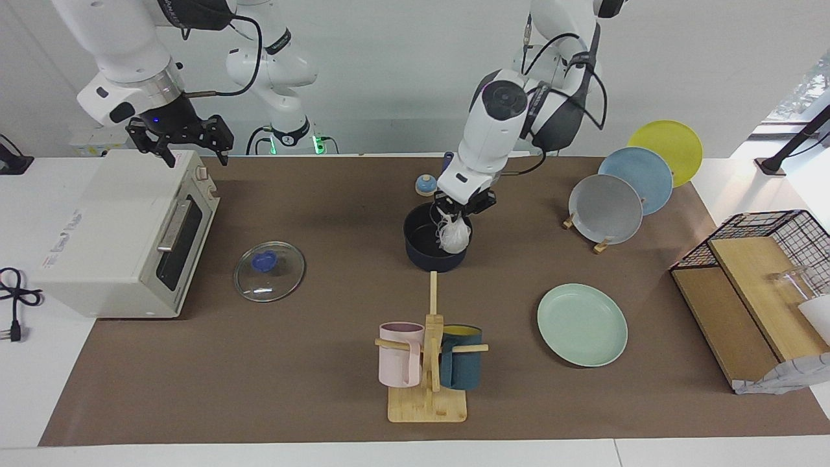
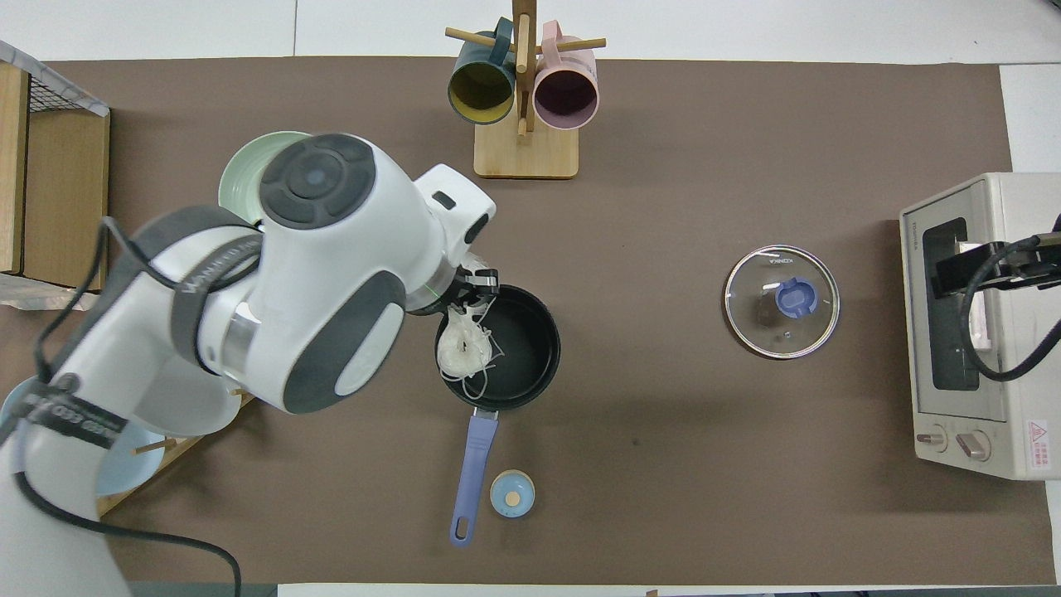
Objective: Transfer vermicelli from pot to plate
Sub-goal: 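Lift the vermicelli with the left gripper and carry it to the green plate, then lower the vermicelli onto the green plate and open the left gripper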
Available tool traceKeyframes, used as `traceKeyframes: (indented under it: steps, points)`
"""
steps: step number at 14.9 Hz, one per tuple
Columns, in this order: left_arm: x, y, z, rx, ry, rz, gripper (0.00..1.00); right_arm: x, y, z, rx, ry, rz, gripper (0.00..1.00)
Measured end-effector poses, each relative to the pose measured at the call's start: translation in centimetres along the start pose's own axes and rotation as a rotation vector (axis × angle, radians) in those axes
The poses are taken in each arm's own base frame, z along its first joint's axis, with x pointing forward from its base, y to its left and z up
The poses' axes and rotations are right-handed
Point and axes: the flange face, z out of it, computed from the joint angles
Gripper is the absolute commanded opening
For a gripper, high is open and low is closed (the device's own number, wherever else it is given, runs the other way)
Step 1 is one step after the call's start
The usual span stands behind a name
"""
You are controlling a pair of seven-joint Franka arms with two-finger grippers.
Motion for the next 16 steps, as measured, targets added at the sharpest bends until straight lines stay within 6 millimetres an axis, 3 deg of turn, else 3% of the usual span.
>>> traceKeyframes:
  steps: [1, 3, 6, 8, 9, 11, 13, 16]
  points:
    - [0.8, -1.5, -2.5, -0.012, 0.008, -0.026, 0.0, 0.0, -0.1, -0.1, 0.0, 0.001, -0.001, 1.0]
    - [2.8, -5.3, -5.7, -0.031, 0.025, -0.078, 0.0, 0.0, 0.0, -0.1, 0.0, 0.003, -0.001, 1.0]
    - [6.3, -11.9, -7.3, -0.05, 0.056, -0.091, 0.0, 0.0, 0.0, -0.2, 0.0, 0.004, 0.0, 1.0]
    - [9.0, -17.4, -7.4, -0.059, 0.083, -0.057, 0.0, 0.0, 0.0, -0.2, 0.001, 0.005, 0.0, 1.0]
    - [10.3, -19.8, -7.0, -0.064, 0.101, -0.04, 0.0, 0.0, -0.1, -0.2, 0.002, 0.005, -0.001, 1.0]
    - [12.6, -22.6, -5.2, -0.07, 0.134, -0.01, 0.0, 0.0, -0.1, -0.2, 0.003, 0.006, -0.002, 1.0]
    - [14.5, -23.5, -1.1, -0.069, 0.158, 0.023, 0.0, 0.0, -0.2, -0.3, 0.004, 0.007, -0.004, 1.0]
    - [15.8, -24.7, 4.5, -0.061, 0.157, 0.064, 0.0, 0.0, -0.3, -0.3, 0.004, 0.008, 0.0, 1.0]
